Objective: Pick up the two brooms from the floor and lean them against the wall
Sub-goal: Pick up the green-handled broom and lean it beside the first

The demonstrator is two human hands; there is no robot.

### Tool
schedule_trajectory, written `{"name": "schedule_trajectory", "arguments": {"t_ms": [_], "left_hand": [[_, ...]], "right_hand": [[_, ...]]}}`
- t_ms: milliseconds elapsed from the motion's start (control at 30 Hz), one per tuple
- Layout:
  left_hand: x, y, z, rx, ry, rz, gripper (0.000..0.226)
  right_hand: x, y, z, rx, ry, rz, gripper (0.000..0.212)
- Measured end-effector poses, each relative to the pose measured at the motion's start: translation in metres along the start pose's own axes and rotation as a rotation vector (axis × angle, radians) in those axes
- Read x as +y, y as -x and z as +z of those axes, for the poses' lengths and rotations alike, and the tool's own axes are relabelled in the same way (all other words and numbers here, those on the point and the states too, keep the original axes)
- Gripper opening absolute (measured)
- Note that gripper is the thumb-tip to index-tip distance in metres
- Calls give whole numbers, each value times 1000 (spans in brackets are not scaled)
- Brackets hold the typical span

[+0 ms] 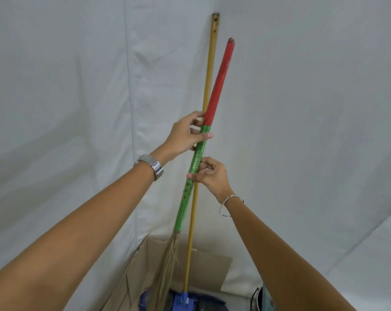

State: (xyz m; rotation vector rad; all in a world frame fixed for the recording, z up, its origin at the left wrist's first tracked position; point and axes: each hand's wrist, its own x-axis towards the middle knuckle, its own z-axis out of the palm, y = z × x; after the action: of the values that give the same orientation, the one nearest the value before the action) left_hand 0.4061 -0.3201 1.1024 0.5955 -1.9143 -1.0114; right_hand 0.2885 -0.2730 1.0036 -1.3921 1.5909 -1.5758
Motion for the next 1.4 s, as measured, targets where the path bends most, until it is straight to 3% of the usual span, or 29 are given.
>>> {"name": "schedule_trajectory", "arguments": {"t_ms": [333, 867, 1133, 1400], "left_hand": [[-79, -1, -46, 134, 38, -88, 50], [-315, -36, -91, 64, 317, -378, 28], [-424, -47, -92, 153, 426, -481, 29], [-485, -54, -78, 324, 354, -471, 31]], "right_hand": [[53, -43, 70, -125, -15, 13, 36], [224, -111, 191, -41, 143, 241, 35], [314, -154, 234, -4, 210, 297, 28], [368, -180, 262, 42, 246, 362, 25]]}}
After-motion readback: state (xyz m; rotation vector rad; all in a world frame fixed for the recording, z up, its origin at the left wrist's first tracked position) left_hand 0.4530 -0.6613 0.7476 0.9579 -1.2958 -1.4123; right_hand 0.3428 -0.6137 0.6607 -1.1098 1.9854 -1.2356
